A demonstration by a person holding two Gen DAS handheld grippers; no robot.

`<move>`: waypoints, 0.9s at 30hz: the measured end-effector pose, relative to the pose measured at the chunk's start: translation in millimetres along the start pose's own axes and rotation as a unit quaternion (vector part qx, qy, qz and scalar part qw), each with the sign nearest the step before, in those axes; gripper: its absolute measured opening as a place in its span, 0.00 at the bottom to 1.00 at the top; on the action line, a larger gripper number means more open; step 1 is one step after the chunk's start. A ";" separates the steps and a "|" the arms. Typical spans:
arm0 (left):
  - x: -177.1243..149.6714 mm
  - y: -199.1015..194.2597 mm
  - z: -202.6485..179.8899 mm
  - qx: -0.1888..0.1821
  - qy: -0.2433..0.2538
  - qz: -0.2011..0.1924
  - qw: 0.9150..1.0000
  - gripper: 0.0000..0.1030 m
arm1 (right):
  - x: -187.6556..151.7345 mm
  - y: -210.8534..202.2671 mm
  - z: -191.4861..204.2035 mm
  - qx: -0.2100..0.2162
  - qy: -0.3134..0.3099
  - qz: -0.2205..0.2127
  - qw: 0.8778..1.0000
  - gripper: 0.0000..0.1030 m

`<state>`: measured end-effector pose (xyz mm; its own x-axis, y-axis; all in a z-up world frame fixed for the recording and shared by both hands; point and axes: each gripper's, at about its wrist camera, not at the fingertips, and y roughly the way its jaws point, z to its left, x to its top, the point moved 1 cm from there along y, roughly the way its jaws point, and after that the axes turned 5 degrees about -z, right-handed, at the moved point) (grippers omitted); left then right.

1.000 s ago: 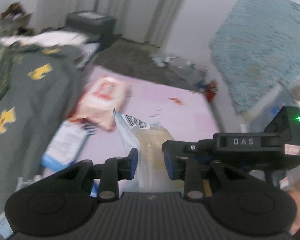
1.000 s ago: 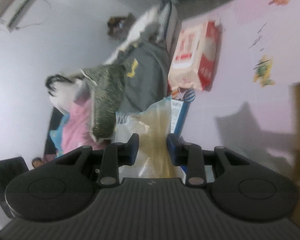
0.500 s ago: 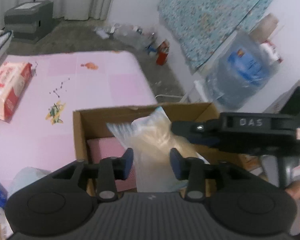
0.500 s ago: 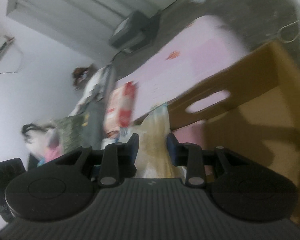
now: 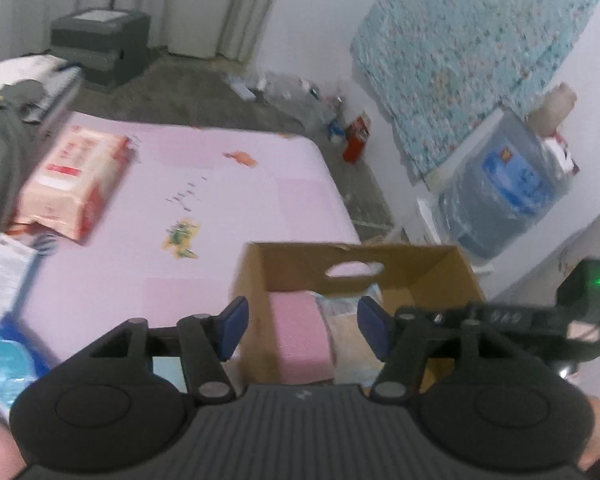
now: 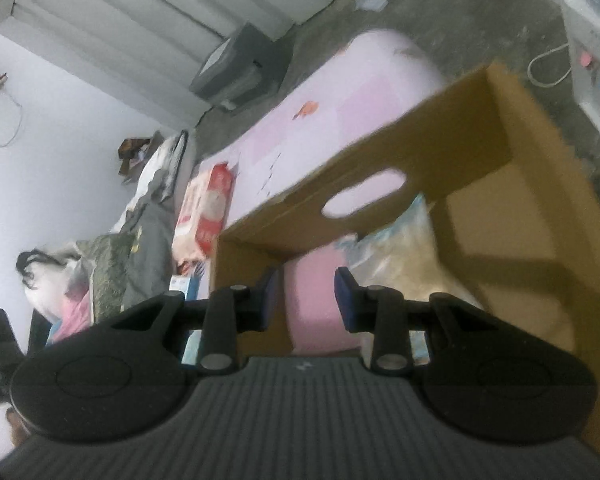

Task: Organize soft objects
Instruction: 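Carry the clear bag with the right tool into the box and release, then grasp the blue-white printed box with the right tool and lift it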

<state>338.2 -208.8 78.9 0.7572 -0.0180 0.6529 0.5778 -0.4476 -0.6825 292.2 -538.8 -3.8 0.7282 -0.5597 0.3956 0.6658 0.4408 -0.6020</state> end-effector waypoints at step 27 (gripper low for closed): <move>-31.5 -86.3 200.4 0.193 0.038 -0.016 0.980 0.60 | -31.7 69.8 152.3 0.093 -0.053 0.082 0.991 0.47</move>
<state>325.5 9.5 51.3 0.7210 -0.0823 0.6880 0.6836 -0.0778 -0.7257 340.3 -383.4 47.2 0.8359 -0.3963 0.3798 0.5477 0.6474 -0.5300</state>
